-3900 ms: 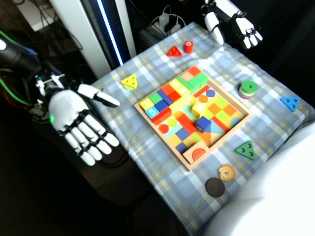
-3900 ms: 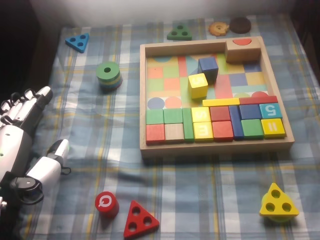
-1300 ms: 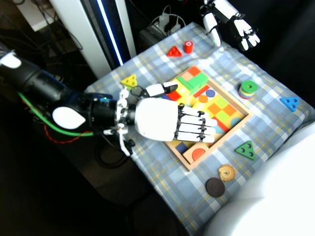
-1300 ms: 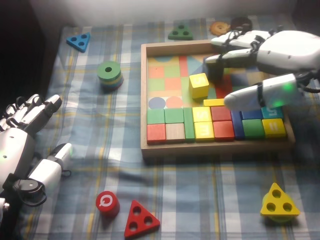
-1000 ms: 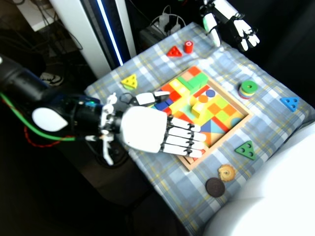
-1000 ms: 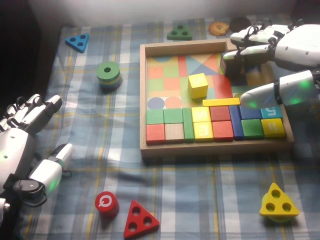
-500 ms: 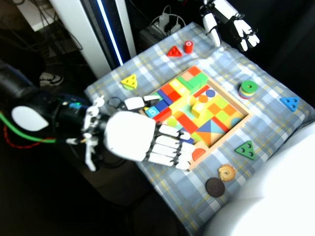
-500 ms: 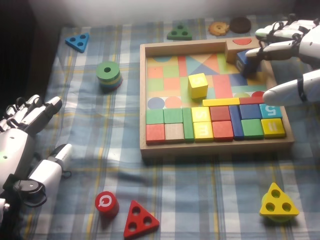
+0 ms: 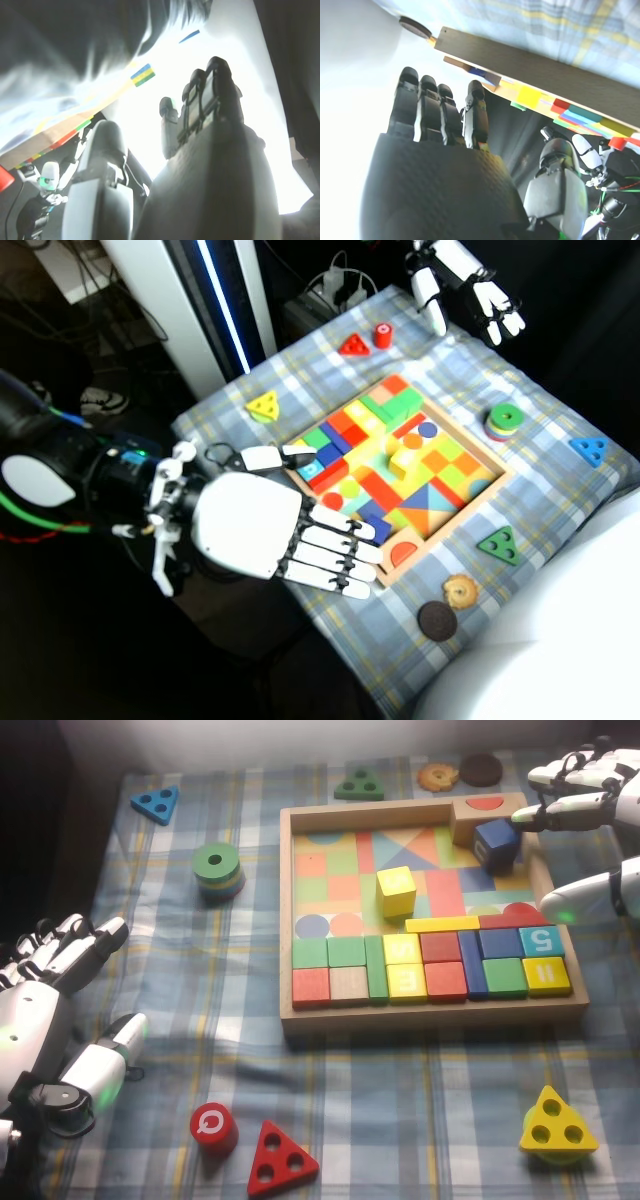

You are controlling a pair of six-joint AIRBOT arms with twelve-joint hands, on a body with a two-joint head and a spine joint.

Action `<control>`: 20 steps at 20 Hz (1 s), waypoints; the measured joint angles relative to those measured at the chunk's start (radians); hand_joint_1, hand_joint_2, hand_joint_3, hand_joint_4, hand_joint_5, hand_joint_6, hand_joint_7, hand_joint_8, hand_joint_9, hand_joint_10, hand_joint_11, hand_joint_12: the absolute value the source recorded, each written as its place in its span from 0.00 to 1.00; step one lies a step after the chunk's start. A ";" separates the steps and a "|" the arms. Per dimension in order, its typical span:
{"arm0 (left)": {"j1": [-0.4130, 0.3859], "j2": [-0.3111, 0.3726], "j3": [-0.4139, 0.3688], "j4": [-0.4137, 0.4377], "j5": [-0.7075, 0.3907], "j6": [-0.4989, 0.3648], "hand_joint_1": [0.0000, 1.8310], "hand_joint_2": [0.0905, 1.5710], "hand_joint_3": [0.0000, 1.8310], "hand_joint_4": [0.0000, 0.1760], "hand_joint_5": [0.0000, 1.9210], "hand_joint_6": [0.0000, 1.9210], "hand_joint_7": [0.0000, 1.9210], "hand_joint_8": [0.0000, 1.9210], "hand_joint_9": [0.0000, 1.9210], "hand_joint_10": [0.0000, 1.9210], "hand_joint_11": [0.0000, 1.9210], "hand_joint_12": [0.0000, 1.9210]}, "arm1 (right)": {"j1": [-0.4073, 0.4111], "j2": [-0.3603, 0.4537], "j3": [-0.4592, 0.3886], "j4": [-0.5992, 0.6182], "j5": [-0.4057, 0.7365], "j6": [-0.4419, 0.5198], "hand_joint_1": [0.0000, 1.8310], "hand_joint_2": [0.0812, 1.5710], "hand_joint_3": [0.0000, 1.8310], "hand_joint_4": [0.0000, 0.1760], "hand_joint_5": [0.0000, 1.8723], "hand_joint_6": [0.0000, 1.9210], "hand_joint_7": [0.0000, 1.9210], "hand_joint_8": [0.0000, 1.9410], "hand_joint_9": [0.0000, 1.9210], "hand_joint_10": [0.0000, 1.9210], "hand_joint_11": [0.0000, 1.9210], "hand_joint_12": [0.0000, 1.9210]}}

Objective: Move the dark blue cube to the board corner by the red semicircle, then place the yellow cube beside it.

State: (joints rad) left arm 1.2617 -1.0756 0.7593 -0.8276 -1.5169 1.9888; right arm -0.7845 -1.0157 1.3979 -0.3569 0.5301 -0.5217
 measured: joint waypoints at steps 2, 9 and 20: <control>0.000 0.000 0.000 -0.001 0.000 0.000 0.37 0.88 0.00 0.33 0.16 0.00 0.05 0.00 0.04 0.00 0.00 0.00 | 0.000 0.001 -0.009 0.010 0.000 -0.004 0.00 0.57 0.01 0.44 0.15 0.00 0.00 0.00 0.00 0.00 0.00 0.00; 0.000 0.000 0.000 0.000 0.000 0.000 0.39 0.87 0.00 0.31 0.16 0.00 0.05 0.00 0.05 0.00 0.00 0.00 | 0.008 0.004 -0.055 0.008 0.056 -0.008 0.00 0.58 0.01 0.35 0.15 0.00 0.00 0.00 0.00 0.00 0.00 0.00; 0.000 0.000 0.000 0.001 0.002 0.000 0.38 0.88 0.00 0.32 0.16 0.00 0.05 0.00 0.05 0.00 0.00 0.00 | -0.001 -0.037 0.013 -0.013 -0.003 -0.010 0.00 0.54 0.00 0.66 0.15 0.00 0.00 0.00 0.00 0.00 0.00 0.00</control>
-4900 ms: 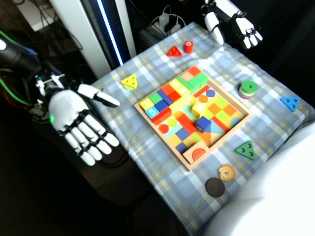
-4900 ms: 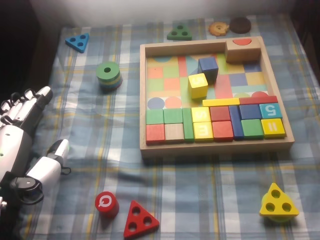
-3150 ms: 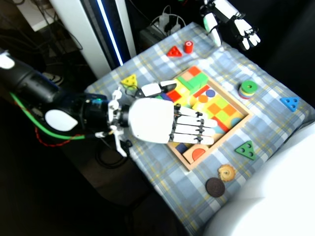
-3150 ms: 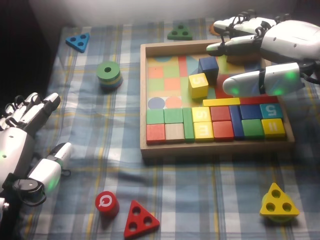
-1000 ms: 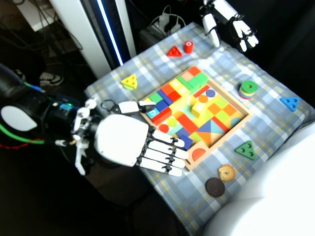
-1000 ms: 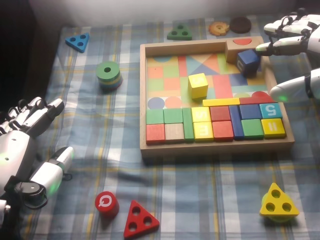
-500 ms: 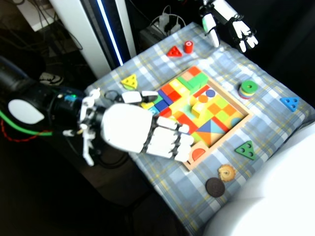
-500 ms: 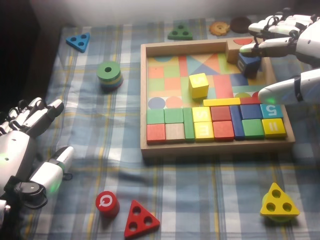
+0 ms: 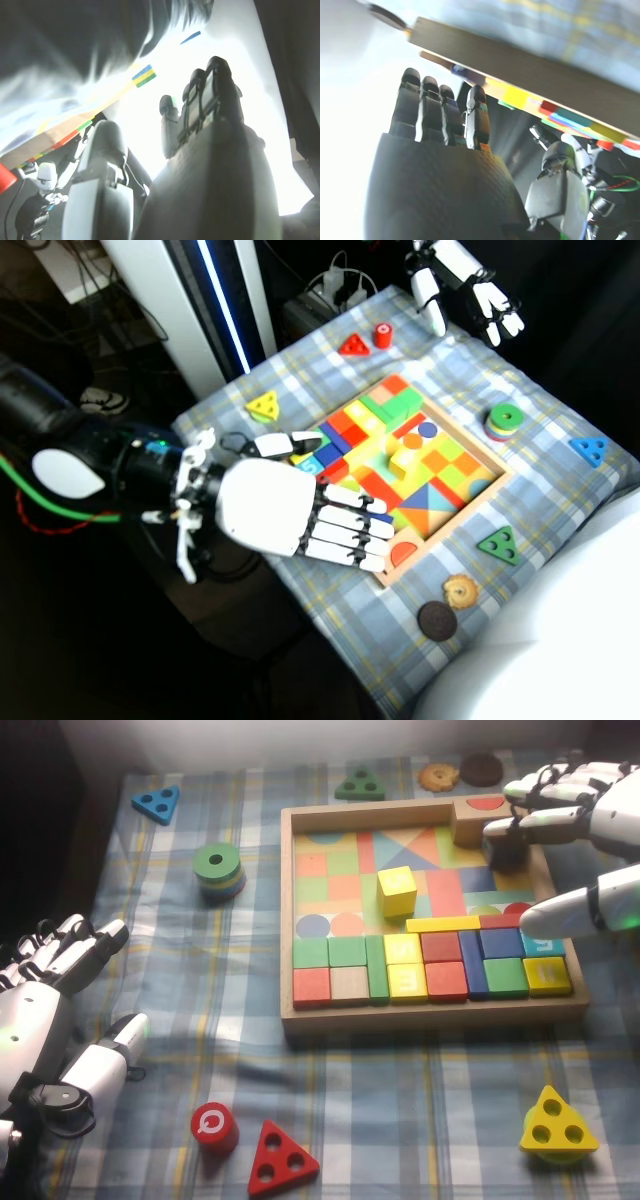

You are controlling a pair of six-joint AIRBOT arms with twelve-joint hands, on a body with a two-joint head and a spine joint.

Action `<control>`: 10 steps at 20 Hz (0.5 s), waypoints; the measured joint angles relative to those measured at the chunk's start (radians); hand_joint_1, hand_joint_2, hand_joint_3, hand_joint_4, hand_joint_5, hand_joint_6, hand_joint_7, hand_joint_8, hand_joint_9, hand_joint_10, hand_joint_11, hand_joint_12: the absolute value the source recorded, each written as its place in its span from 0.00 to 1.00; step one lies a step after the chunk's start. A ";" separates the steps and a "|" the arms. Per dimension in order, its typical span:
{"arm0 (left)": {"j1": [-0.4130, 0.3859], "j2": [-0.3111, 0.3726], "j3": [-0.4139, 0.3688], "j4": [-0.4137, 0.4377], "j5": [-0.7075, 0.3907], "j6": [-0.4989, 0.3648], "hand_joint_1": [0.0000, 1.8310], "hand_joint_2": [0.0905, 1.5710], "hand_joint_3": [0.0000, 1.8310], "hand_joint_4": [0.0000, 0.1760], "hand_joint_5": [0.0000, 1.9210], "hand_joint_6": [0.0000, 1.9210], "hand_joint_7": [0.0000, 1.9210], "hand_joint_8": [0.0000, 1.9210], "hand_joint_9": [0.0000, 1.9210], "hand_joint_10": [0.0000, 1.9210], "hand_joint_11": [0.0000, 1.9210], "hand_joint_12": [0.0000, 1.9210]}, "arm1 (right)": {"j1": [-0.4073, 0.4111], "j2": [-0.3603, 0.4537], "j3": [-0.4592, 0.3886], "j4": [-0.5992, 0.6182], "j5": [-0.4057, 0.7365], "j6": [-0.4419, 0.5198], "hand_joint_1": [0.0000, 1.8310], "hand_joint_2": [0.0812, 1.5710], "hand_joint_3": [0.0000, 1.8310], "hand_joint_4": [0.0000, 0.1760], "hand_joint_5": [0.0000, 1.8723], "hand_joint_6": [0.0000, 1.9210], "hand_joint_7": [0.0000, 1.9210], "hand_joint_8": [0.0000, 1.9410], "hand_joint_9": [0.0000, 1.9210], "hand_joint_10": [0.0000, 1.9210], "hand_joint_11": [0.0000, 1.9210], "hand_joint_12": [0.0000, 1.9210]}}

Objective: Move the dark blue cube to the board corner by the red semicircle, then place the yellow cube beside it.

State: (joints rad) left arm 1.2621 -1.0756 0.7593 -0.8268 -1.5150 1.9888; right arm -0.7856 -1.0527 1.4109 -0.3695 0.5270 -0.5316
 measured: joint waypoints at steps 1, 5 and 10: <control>0.000 0.000 0.000 0.001 0.000 0.000 0.39 0.87 0.00 0.30 0.16 0.00 0.05 0.00 0.05 0.00 0.00 0.00 | 0.000 0.003 0.001 0.000 -0.003 0.000 0.00 0.54 0.00 0.58 0.14 0.00 0.00 0.00 0.00 0.00 0.00 0.00; 0.000 0.000 0.000 0.000 0.000 0.000 0.39 0.87 0.00 0.27 0.17 0.00 0.06 0.00 0.05 0.00 0.00 0.00 | 0.000 0.010 -0.003 -0.001 -0.008 0.000 0.00 0.54 0.00 0.55 0.15 0.00 0.00 0.00 0.00 0.00 0.00 0.00; 0.000 0.000 0.000 0.001 0.002 0.000 0.38 0.88 0.00 0.33 0.16 0.00 0.05 0.00 0.05 0.00 0.00 0.00 | 0.000 0.032 -0.030 0.023 -0.018 -0.026 0.00 0.54 0.00 0.81 0.14 0.00 0.00 0.00 0.00 0.00 0.00 0.00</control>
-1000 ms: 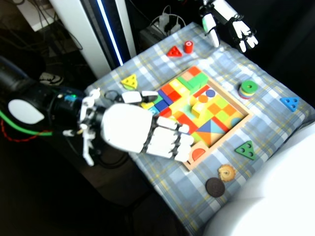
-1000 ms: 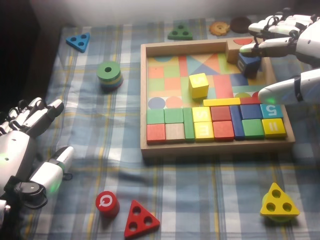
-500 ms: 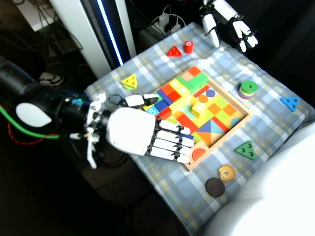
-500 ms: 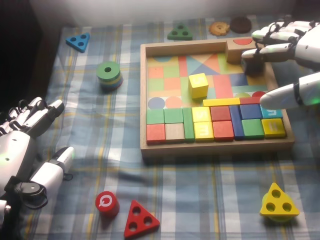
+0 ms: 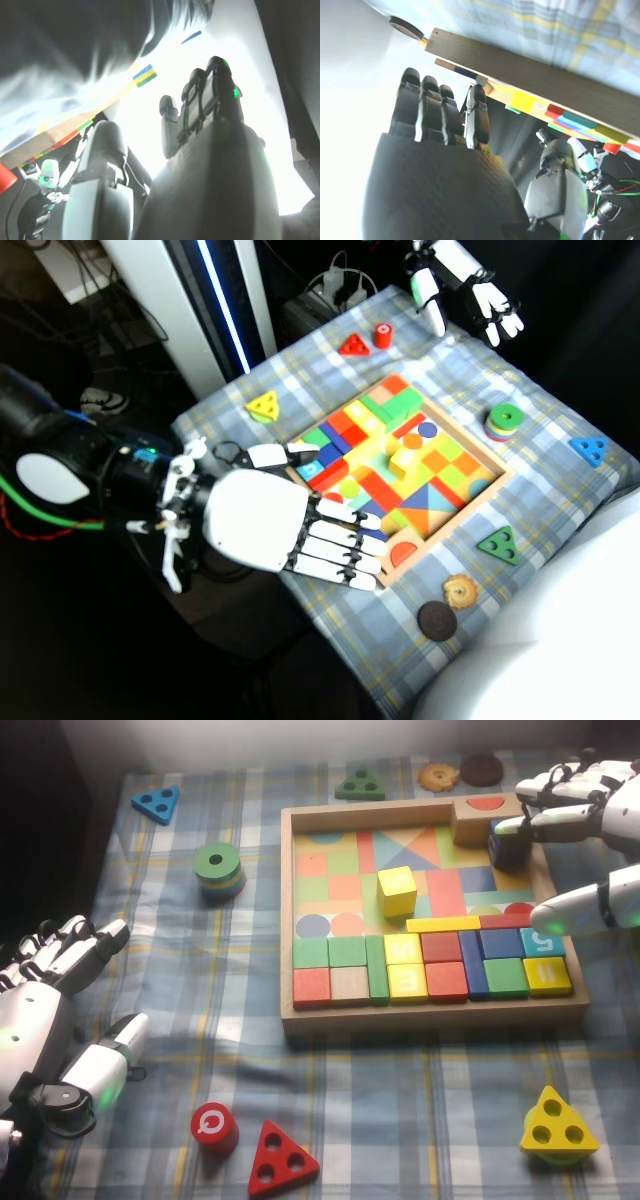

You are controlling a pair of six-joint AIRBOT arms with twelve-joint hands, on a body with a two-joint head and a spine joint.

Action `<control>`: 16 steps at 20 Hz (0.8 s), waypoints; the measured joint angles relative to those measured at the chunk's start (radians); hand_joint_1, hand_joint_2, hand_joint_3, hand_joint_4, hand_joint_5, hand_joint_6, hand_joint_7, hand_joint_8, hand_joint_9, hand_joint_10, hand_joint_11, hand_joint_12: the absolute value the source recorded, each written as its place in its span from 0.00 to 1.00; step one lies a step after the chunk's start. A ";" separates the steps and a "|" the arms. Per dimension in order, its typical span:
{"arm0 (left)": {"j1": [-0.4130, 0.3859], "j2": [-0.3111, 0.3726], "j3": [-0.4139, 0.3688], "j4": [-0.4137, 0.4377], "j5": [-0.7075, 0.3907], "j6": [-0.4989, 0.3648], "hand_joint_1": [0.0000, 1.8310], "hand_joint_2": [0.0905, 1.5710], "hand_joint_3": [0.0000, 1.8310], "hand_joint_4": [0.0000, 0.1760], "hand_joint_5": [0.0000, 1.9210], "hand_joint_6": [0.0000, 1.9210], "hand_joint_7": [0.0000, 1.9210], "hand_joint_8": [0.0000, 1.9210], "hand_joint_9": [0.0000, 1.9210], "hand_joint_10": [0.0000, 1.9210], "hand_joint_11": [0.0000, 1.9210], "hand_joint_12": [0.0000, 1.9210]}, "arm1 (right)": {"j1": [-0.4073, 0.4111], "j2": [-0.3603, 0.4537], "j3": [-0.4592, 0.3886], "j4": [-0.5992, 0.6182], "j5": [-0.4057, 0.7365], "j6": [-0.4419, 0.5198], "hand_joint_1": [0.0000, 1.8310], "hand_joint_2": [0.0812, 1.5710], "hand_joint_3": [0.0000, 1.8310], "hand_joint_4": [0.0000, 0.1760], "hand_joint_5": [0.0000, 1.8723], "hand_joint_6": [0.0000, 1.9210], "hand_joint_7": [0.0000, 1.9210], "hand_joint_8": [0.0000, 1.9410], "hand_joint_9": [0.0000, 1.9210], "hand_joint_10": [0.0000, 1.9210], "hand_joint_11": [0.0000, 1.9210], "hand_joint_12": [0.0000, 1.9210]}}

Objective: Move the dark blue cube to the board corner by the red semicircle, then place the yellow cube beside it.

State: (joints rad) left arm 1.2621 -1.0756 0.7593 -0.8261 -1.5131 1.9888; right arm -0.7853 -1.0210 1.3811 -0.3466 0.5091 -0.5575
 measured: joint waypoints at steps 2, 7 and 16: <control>0.000 0.000 0.000 0.000 0.002 0.000 0.38 0.88 0.00 0.29 0.16 0.00 0.05 0.00 0.05 0.00 0.00 0.00 | 0.001 0.020 -0.026 0.058 -0.004 -0.072 0.00 0.55 0.00 0.69 0.15 0.01 0.00 0.00 0.00 0.00 0.00 0.00; 0.000 0.000 0.000 0.002 0.003 0.000 0.39 0.87 0.00 0.29 0.17 0.00 0.06 0.00 0.06 0.00 0.00 0.00 | 0.013 0.045 -0.061 0.122 0.039 -0.161 0.00 0.59 0.02 0.19 0.15 0.01 0.00 0.00 0.00 0.00 0.00 0.00; 0.000 0.000 0.000 0.003 0.003 0.000 0.38 0.88 0.00 0.32 0.16 0.00 0.05 0.00 0.05 0.00 0.00 0.00 | 0.013 -0.021 -0.100 -0.029 0.160 -0.006 0.00 0.56 0.00 0.28 0.16 0.00 0.00 0.00 0.00 0.00 0.00 0.00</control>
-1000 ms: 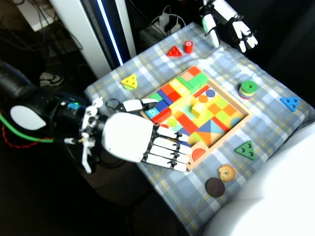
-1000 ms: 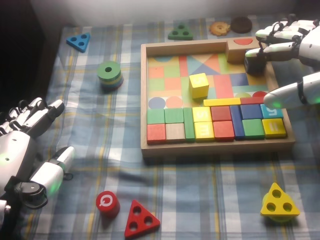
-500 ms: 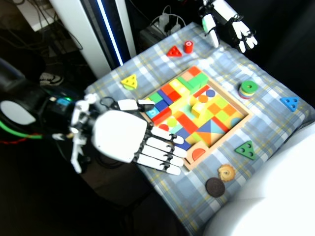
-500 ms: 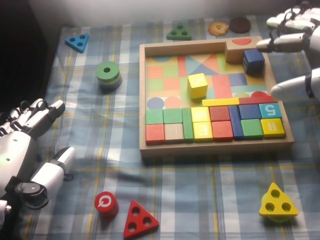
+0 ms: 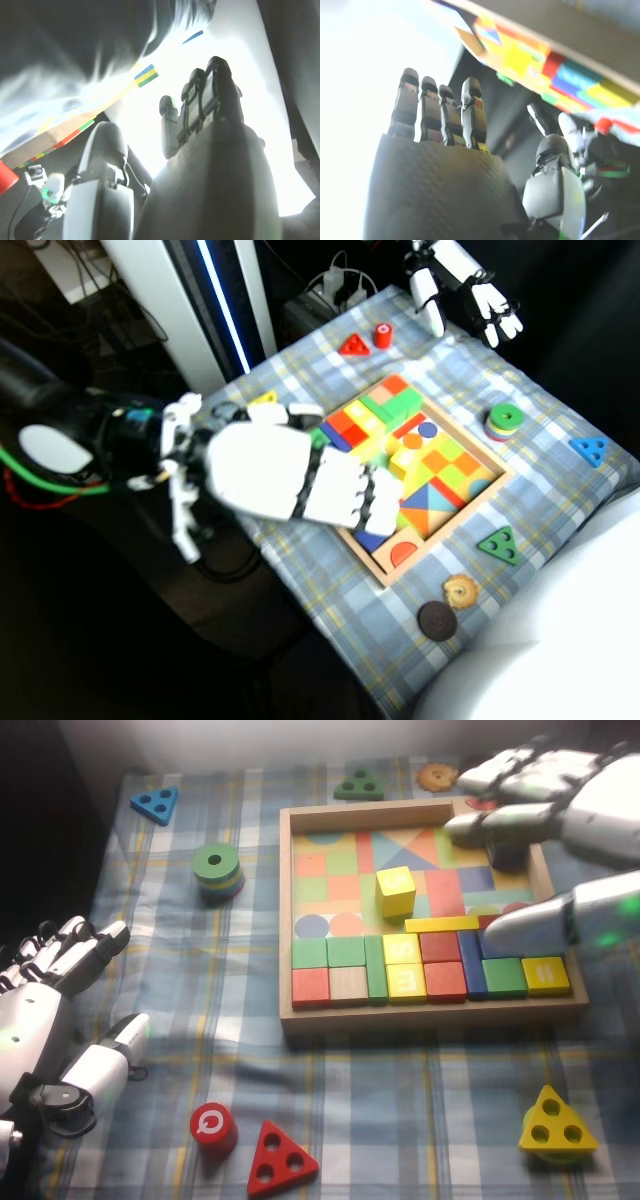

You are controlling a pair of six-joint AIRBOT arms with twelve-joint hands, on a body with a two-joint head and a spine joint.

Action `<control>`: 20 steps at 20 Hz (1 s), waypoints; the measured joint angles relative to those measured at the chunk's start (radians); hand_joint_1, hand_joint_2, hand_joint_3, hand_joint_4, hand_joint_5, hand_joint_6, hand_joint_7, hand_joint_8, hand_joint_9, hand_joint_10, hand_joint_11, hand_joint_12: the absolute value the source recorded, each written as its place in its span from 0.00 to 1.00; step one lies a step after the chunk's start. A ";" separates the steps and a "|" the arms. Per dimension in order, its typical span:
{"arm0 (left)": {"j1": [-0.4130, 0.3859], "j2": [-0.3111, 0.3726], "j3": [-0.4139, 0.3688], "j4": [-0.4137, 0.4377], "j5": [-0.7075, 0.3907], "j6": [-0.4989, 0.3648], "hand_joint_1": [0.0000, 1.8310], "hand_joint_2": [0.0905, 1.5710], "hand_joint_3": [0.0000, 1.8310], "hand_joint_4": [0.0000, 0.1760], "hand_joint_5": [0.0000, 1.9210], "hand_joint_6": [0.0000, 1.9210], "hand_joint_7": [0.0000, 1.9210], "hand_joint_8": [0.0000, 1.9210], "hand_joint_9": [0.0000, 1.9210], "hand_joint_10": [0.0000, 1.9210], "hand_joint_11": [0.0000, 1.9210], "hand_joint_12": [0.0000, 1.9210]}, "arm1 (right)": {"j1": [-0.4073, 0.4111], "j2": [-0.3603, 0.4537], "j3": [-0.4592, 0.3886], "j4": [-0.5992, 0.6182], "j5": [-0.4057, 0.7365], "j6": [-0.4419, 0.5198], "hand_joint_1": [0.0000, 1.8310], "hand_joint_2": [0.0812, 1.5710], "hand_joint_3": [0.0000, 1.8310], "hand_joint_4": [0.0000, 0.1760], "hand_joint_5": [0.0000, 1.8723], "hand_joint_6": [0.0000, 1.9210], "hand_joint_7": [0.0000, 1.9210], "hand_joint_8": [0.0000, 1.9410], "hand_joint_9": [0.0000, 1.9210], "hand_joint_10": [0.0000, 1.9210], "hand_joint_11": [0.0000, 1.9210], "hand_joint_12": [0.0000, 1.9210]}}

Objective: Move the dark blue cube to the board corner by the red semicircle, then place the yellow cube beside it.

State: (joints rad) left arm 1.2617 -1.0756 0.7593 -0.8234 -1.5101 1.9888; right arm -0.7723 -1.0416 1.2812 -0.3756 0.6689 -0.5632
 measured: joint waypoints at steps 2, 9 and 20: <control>0.000 0.000 0.000 0.000 0.001 0.000 0.39 0.87 0.00 0.29 0.17 0.00 0.05 0.00 0.05 0.00 0.00 0.00 | 0.002 -0.043 0.018 -0.043 0.005 0.040 0.00 0.54 0.00 0.36 0.15 0.00 0.00 0.00 0.00 0.00 0.00 0.00; 0.000 0.000 0.000 0.003 0.011 0.000 0.38 0.88 0.00 0.34 0.16 0.00 0.05 0.00 0.05 0.00 0.00 0.00 | 0.010 -0.101 0.066 -0.066 -0.005 0.043 0.00 0.56 0.00 0.43 0.18 0.01 0.01 0.00 0.00 0.00 0.00 0.00; 0.000 0.000 0.000 0.004 0.014 0.000 0.39 0.87 0.00 0.32 0.17 0.00 0.05 0.00 0.05 0.00 0.00 0.00 | 0.017 -0.114 0.102 -0.105 -0.058 0.048 0.00 0.56 0.00 0.16 0.17 0.00 0.00 0.00 0.00 0.00 0.00 0.00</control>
State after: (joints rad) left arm 1.2621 -1.0756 0.7593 -0.8192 -1.4963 1.9884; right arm -0.7555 -1.1553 1.3834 -0.4805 0.6109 -0.5156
